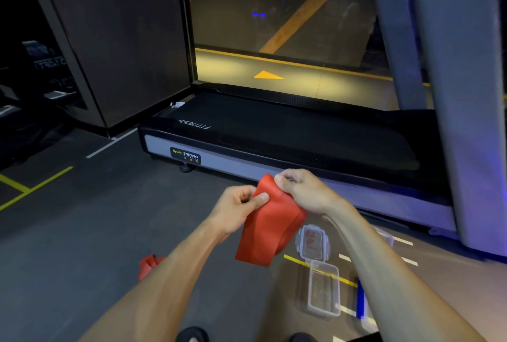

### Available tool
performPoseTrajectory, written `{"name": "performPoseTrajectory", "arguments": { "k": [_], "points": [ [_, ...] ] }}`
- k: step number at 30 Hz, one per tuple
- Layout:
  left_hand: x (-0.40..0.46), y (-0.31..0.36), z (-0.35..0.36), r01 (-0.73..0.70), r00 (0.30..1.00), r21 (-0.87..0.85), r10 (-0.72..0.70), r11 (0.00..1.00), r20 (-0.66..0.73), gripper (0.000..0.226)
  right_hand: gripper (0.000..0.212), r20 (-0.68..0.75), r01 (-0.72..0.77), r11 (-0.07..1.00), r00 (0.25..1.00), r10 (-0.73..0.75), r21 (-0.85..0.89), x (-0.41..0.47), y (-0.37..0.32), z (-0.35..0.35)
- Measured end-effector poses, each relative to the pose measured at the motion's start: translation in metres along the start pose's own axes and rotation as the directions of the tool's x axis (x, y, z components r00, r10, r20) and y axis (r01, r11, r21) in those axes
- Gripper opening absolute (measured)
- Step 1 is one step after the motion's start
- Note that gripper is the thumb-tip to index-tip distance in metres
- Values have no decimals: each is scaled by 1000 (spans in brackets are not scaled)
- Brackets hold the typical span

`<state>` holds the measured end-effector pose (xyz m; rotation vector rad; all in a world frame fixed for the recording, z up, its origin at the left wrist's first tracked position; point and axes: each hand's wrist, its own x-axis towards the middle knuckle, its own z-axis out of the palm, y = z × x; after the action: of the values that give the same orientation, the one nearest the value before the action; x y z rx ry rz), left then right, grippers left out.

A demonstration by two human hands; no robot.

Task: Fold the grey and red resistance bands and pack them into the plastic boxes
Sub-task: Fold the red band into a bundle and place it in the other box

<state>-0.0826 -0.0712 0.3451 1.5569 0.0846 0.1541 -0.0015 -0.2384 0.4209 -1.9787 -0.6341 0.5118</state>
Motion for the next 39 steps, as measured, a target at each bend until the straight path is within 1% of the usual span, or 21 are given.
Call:
{"name": "performPoseTrajectory", "arguments": {
  "k": [3,5,7,10,13,17,19,22,26,31,33,34,37,39],
  "points": [
    [0,0,-2,-25,999,23,26,999,-30,26,30,24,11,995,1000,-8,-96,-2,0,1],
    [1,-1,-2,-40,998,35,42,999,-53,31,30,42,25,991,999,-20,-129,-2,0,1],
    [2,2,0,-40,996,34,42,999,-79,29,25,31,52,988,998,-48,-144,-1,2,3],
    [2,2,1,-49,997,-5,49,999,-57,21,18,-26,70,992,997,-73,-106,0,2,3],
    [2,-2,-3,-40,999,-53,40,998,-13,12,19,-98,74,997,992,-76,-25,1,2,-2],
    [4,-2,-6,-39,999,-42,38,998,-32,11,19,-90,50,998,995,-45,49,2,3,-5],
    [6,-5,-6,-40,998,-24,39,999,-42,17,19,-81,29,997,996,-23,67,4,6,-5],
    [7,-5,-5,-40,997,15,41,999,-65,20,23,-72,14,999,997,-11,47,3,6,-5],
    [9,-6,-5,-43,996,38,45,998,-71,13,29,-72,8,1000,997,-10,-28,4,7,-6],
    [9,-5,-3,-62,995,58,66,996,-78,15,45,-77,40,995,996,-47,-92,3,7,-3],
    [9,-3,-3,-69,995,60,73,996,-75,11,42,-77,39,994,996,-47,-103,3,7,-2],
    [9,-2,-2,-74,994,60,78,995,-73,11,40,-77,40,993,996,-48,-108,2,7,-2],
    [8,0,-2,-87,994,66,91,994,-68,18,45,-67,67,991,995,-75,-113,3,6,0],
    [8,1,-3,-95,993,72,100,993,-64,15,35,-59,85,992,994,-91,-96,1,2,0]
  ]
}}
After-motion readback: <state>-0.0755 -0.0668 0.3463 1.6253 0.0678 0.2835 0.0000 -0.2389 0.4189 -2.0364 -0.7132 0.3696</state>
